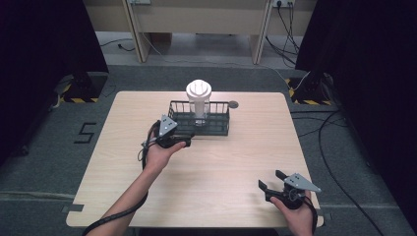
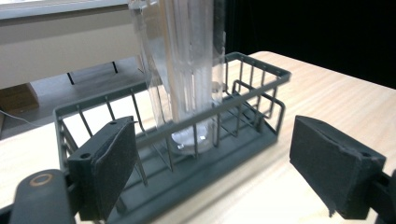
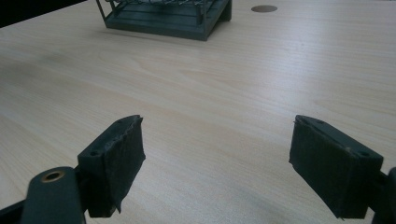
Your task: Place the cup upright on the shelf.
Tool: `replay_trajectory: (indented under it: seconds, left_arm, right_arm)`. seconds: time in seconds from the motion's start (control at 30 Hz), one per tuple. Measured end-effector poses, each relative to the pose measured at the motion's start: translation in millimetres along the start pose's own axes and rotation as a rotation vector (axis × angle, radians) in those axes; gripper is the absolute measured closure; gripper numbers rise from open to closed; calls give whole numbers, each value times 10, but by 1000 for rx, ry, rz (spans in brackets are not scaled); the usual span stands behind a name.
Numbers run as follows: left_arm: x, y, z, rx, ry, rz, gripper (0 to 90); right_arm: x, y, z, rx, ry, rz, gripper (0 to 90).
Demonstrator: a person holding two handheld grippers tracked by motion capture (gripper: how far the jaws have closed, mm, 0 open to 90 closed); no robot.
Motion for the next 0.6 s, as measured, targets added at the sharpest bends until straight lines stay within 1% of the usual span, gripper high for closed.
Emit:
replay_trajectory:
  seconds: [0.03,0.07,0.1,0.13,0.17,0.3,0.5,0.6]
  left_arm:
    - [0,21,39,-1,-2,-1,145]
    - [0,21,39,-1,-2,-1,146]
    - [9,64,116,0,-6,-4,146]
    - [9,64,116,0,-6,-4,146]
    - [16,104,193,0,-11,-4,145]
    - [27,186,346,-2,-11,-9,145]
    - [71,332,564,3,-25,1,145]
    - [82,407,672,1,-23,-4,145]
  right_arm:
    - [1,0,0,1,0,0,184]
    - [1,0,0,1,0,0,184]
    - [6,1,0,2,1,0,184]
    - [6,1,0,2,1,0,184]
    - [7,0,0,3,2,3,183]
    - [7,0,-2,1,2,5,183]
    - [7,2,-3,2,6,10,183]
    - [9,2,-3,3,6,9,183]
Point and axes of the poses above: each handheld gripper's, and its own axes: z roughly backward along the jaws, y roughly out of its underside, x roughly to its left, the point moved 2 cm from there along -z, roughly forward along the jaws
